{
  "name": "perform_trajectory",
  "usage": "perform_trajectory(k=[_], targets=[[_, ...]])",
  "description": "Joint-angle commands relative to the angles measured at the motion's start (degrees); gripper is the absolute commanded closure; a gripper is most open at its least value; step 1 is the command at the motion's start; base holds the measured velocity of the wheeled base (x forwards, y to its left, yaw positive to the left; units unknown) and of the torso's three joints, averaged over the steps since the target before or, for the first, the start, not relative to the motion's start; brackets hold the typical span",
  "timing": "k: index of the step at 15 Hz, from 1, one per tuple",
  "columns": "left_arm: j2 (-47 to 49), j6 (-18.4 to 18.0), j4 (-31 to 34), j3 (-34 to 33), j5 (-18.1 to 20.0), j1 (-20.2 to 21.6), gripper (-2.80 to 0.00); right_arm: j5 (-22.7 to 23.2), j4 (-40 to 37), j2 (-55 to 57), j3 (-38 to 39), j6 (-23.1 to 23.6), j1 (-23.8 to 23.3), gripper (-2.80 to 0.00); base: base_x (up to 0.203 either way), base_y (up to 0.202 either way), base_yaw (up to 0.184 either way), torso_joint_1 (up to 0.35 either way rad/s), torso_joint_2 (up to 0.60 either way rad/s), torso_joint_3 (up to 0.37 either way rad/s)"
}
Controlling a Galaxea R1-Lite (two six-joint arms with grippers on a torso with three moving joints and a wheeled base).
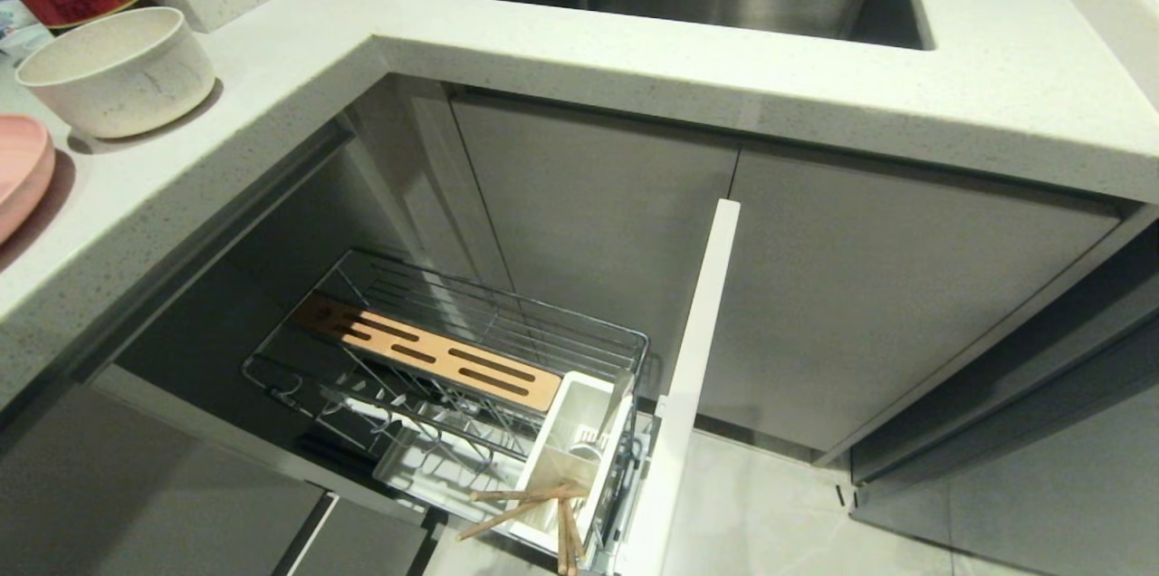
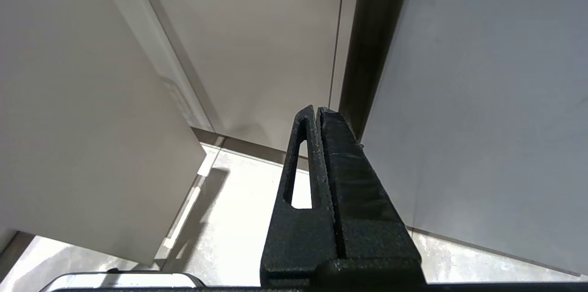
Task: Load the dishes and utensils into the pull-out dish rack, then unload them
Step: Pick up the fork and place it in the cupboard
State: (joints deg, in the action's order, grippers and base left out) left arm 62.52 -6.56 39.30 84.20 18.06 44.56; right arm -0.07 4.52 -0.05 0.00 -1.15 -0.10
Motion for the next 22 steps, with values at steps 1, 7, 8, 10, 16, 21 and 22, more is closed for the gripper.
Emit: perform_trajectory(k=[1, 7, 8, 10, 16, 21, 22], targets=[[1.04, -0.03, 0.11, -0.51, 0.05, 1.15, -2.80, -0.01, 0.05, 0.05, 1.50, 0.00, 0.01, 0.00, 0.000, 0.000, 0.000, 0.000, 0.00, 0.000], [5.02, -0.03, -0.33, -0.27, 0.13, 2.53, -2.80, 0.07, 0.05, 0.05, 1.49, 0.00, 0.01, 0.00, 0.000, 0.000, 0.000, 0.000, 0.00, 0.000], [5.47, -0.03, -0.44, -0.34, 0.13, 3.04, -2.80, -0.01, 0.05, 0.05, 1.49, 0.00, 0.01, 0.00, 0.000, 0.000, 0.000, 0.000, 0.00, 0.000], [6.53, -0.03, -0.54, -0.23, 0.18, 3.23, -2.80, -0.01, 0.05, 0.05, 1.49, 0.00, 0.01, 0.00, 0.000, 0.000, 0.000, 0.000, 0.00, 0.000], [8.32, -0.03, -0.27, -0.26, 4.18, 3.52, -2.80, -0.01, 0.05, 0.05, 1.58, 0.00, 0.01, 0.00, 0.000, 0.000, 0.000, 0.000, 0.00, 0.000], [8.94, -0.12, -0.02, -0.61, 4.35, 3.52, -2.80, 0.01, 0.05, 0.05, 1.58, 0.00, 0.01, 0.00, 0.000, 0.000, 0.000, 0.000, 0.00, 0.000], [8.94, -0.12, -0.02, -0.69, 4.35, 3.52, -2.80, 0.01, 0.05, 0.05, 1.51, 0.00, 0.01, 0.00, 0.000, 0.000, 0.000, 0.000, 0.00, 0.000]])
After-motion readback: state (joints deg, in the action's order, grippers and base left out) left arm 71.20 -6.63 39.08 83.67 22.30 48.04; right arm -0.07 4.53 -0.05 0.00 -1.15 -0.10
